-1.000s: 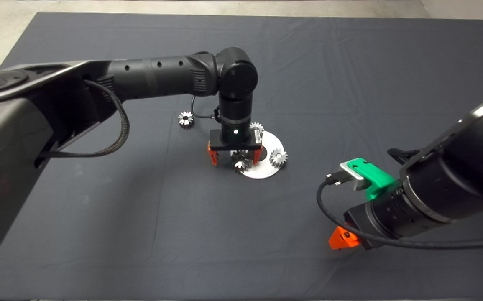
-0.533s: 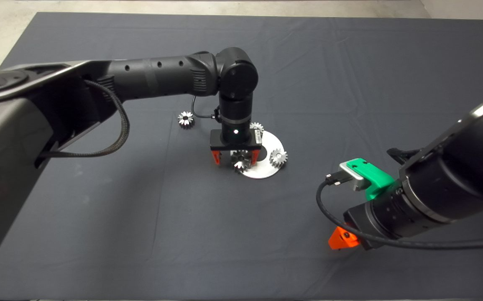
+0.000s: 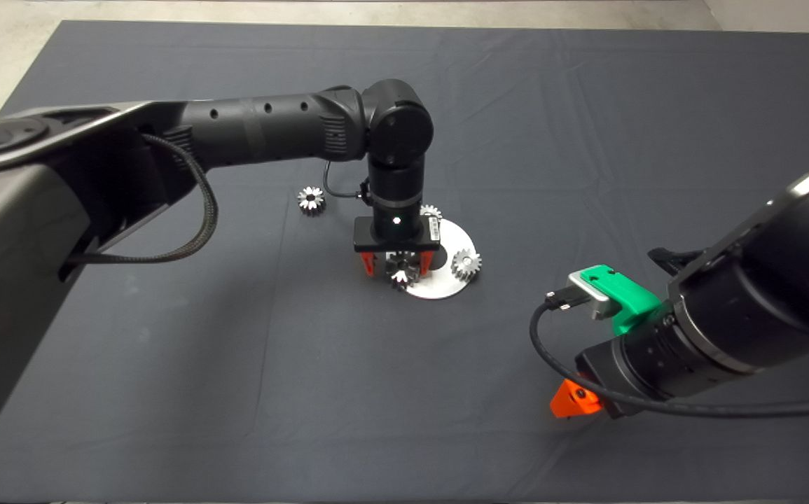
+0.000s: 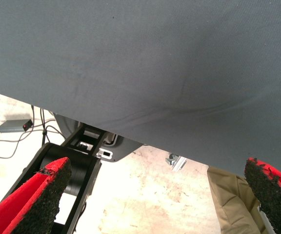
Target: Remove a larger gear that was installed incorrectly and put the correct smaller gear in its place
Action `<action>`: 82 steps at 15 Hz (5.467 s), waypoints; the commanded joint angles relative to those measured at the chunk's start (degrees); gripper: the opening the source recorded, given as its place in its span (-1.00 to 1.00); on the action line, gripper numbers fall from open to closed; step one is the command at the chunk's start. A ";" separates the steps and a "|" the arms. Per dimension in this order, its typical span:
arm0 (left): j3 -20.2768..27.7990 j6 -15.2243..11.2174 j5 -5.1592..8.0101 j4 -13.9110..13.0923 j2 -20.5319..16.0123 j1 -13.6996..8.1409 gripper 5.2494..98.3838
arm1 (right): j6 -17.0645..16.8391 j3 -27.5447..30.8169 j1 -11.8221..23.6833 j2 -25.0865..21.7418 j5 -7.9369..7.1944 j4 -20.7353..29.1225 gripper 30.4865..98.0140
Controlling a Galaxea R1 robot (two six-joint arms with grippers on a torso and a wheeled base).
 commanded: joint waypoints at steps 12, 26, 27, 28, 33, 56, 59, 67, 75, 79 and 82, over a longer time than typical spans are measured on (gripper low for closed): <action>0.20 1.19 4.60 0.24 0.06 -1.17 -0.07 | 0.34 0.35 1.05 0.12 -4.85 -0.27 0.88; 0.20 1.54 4.87 -0.05 0.20 -2.14 -0.25 | 0.34 0.17 1.22 0.20 -4.85 -0.27 0.88; 0.20 1.71 4.96 -0.23 0.20 -3.02 -0.25 | 0.34 0.17 1.22 0.20 -4.85 -0.27 0.88; 0.20 1.80 5.04 -1.02 0.11 -4.07 -0.25 | 0.34 0.17 1.22 0.20 -4.85 -0.27 0.88; 0.24 1.89 5.00 -6.29 0.11 -10.22 -0.26 | 0.34 0.17 1.22 0.03 -4.85 -0.27 0.88; 4.00 6.46 5.31 -5.13 -18.70 -6.97 -0.26 | 0.34 0.17 1.14 -0.04 -4.85 -0.27 0.88; 4.24 6.46 5.34 -5.06 -18.78 -5.75 -0.25 | 0.32 0.00 1.14 -0.06 -4.85 -0.27 0.88; 3.37 6.46 5.22 -4.62 -18.08 -5.22 -0.13 | 0.26 0.08 1.14 0.03 -4.85 -0.27 0.88; -0.36 9.69 5.13 -4.62 -17.35 -5.30 0.14 | 0.26 0.26 1.14 0.00 -4.85 -0.27 0.88; -8.48 15.14 5.13 -4.53 -11.77 -5.48 0.25 | 0.26 0.43 1.14 -0.15 -4.85 -0.27 0.88; -17.37 20.86 5.04 -3.39 -6.31 -5.57 0.37 | 0.26 0.35 1.14 -0.32 -4.85 -0.27 0.88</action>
